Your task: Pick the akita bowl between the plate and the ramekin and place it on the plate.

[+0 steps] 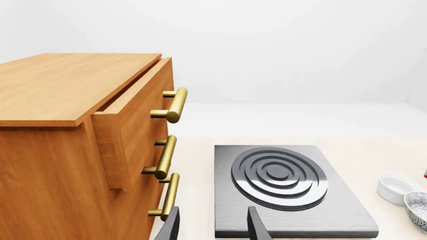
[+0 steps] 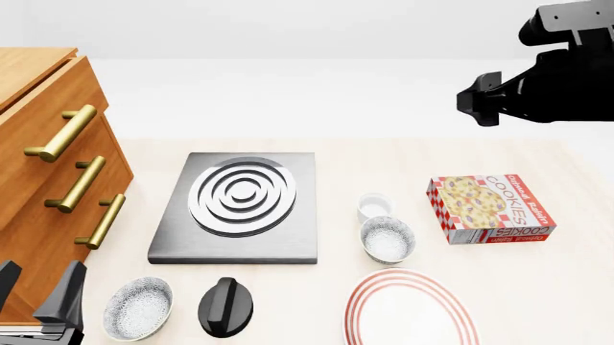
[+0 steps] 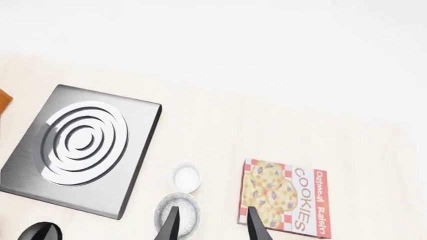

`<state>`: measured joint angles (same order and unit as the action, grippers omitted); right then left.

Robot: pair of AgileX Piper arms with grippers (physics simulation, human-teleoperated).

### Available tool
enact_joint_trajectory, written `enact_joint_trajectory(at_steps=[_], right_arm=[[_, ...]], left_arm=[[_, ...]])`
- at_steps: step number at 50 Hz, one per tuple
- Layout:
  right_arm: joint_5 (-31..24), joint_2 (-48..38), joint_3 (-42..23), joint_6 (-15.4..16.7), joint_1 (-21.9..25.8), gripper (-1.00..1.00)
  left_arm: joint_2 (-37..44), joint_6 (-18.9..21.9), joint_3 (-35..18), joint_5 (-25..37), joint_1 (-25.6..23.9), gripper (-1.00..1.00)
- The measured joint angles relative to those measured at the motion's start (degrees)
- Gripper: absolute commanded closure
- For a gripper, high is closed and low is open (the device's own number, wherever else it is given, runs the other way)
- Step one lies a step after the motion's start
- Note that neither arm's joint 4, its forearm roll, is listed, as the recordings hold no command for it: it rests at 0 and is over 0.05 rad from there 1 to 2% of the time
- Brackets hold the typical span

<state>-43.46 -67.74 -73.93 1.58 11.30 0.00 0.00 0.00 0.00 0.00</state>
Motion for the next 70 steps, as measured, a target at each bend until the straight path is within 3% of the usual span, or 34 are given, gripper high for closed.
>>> enact_joint_trajectory(at_steps=[11, 28, 50, 70], right_arm=[[2.25, -3.80, 3.11, -1.82, 0.47, -1.00], [11.07, -12.87, 9.83, -5.02, 1.24, -1.00], [19.39, -18.39, 17.86, -7.05, -1.31, -1.00], [23.79, -20.48, 22.48, -12.92, 0.87, -1.00]], left_arm=[[0.00, 0.00, 0.00, 0.00, 0.00, -1.00], [0.00, 0.00, 0.00, 0.00, 0.00, -1.00], [0.00, 0.00, 0.00, 0.00, 0.00, -1.00], [0.00, 0.00, 0.00, 0.00, 0.00, -1.00]])
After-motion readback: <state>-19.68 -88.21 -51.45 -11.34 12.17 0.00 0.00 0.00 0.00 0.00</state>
